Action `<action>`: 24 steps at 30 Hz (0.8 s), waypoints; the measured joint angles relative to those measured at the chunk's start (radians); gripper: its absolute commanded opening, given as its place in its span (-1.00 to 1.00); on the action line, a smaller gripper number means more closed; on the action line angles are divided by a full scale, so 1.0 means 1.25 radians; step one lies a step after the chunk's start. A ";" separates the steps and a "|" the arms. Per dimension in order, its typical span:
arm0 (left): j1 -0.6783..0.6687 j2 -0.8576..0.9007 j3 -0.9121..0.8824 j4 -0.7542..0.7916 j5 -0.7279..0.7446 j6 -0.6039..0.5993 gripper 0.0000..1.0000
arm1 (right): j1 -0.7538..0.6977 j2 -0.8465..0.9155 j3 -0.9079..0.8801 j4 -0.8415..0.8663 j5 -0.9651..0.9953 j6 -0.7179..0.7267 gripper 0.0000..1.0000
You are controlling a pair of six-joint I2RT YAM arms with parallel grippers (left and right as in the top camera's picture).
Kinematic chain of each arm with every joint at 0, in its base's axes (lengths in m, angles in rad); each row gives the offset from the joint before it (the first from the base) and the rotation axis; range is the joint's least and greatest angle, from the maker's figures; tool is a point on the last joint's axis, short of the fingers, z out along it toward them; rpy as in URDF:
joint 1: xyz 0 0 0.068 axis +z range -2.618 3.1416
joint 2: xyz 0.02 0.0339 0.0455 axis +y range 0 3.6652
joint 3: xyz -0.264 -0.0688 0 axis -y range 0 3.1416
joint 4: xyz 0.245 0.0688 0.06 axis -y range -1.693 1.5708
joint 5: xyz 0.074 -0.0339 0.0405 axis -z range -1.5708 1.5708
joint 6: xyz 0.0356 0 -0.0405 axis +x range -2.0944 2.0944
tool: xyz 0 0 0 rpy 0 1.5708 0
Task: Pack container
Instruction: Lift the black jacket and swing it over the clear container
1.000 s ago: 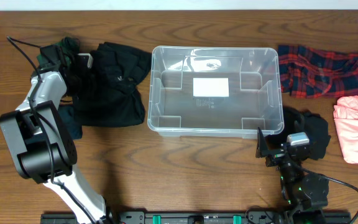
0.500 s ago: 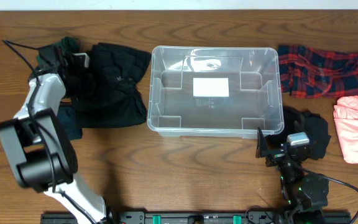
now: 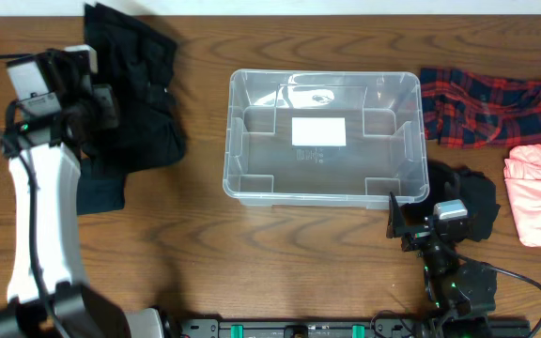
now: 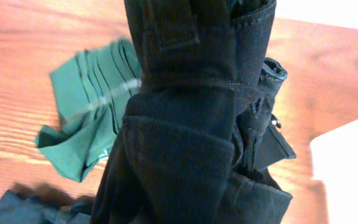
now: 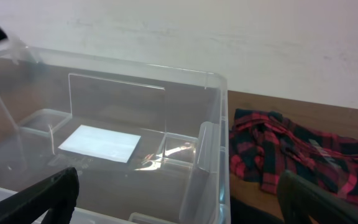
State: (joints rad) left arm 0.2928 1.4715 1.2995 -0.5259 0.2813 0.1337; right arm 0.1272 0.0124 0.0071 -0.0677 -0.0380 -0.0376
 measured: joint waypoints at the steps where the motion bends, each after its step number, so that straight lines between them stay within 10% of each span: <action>1: 0.000 -0.022 0.000 -0.002 0.000 -0.013 -0.88 | 0.000 0.000 0.000 0.000 0.000 0.000 0.98; 24: -0.209 -0.218 0.000 -0.007 0.240 -0.458 -0.88 | 0.000 0.000 0.000 0.000 0.000 0.000 0.99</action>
State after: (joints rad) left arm 0.0311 1.1995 1.2995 -0.5350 0.5808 -0.4393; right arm 0.1272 0.0124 0.0071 -0.0673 -0.0380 -0.0376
